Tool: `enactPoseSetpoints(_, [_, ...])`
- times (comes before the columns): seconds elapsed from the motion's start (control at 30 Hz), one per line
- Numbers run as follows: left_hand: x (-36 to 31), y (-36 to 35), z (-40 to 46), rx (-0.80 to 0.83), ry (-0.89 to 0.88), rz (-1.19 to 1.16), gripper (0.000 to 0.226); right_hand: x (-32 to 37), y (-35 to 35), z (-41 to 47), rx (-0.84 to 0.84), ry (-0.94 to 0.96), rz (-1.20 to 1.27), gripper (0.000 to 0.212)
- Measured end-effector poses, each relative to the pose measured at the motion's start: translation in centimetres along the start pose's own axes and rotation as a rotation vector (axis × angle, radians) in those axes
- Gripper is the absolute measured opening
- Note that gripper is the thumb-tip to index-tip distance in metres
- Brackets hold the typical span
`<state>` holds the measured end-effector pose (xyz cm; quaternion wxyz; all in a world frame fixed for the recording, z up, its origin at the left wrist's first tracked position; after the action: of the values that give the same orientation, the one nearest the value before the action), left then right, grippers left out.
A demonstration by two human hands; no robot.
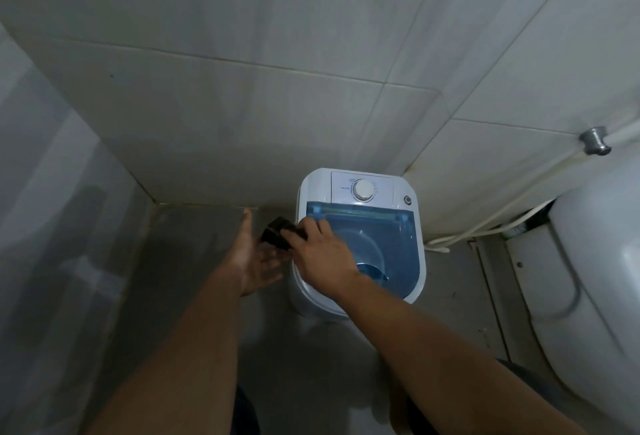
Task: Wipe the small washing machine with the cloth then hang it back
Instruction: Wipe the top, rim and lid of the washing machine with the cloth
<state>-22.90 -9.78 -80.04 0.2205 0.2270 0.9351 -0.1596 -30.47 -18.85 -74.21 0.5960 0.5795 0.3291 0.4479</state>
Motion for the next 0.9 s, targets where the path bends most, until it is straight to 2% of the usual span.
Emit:
enactPoseSetpoints(0.13, [-0.2, 0.6, -0.5, -0.067, 0.004, 0.032, 0.090, 1.1, -0.1, -2.9, 0.059, 0.092, 0.075, 0.048])
enactPoseSetpoints(0.27, [-0.5, 0.6, -0.7, -0.023, -0.009, 0.064, 0.096, 0.0, 2.4, -3.0, 0.305, 0.032, 0.453, 0.038])
enactPoseSetpoints(0.33, [-0.4, 0.5, -0.7, -0.021, -0.019, 0.092, 0.095, -2.3, 4.7, -1.0, 0.242, -0.052, 0.504, 0.035])
enactPoseSetpoints(0.4, [-0.4, 0.2, -0.9, -0.020, -0.031, 0.121, 0.093, -6.0, 6.7, 1.7, 0.080, -0.183, 0.506, 0.035])
enactPoseSetpoints(0.5, [-0.5, -0.2, -1.1, -0.010, -0.047, 0.157, 0.091, -10.8, 7.2, 5.1, -0.109, -0.359, 0.359, 0.038])
enactPoseSetpoints(0.57, [-0.5, -0.3, -1.2, -0.006, -0.054, 0.167, 0.091, -12.0, 6.2, 6.2, -0.134, -0.416, 0.253, 0.040])
enactPoseSetpoints(0.67, [-0.7, -0.3, -1.2, -0.001, -0.063, 0.187, 0.092, -10.3, 3.9, 5.8, -0.124, -0.351, 0.126, 0.041])
enactPoseSetpoints(0.9, [-0.6, -0.1, -0.8, -0.028, -0.058, 0.154, 0.082, -3.4, 1.9, -0.4, -0.139, -0.093, 0.070, 0.044])
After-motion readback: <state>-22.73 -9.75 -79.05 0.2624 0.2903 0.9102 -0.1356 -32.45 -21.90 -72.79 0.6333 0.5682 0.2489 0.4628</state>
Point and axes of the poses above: each hand's wrist, its own z-axis towards the middle knuckle, its own y-axis out of the back of the hand, x = y × z, the point moved 8 cm from there along z, towards the middle knuckle, and after that the axes turned 8 degrees about -x, right-handed, at the moved point
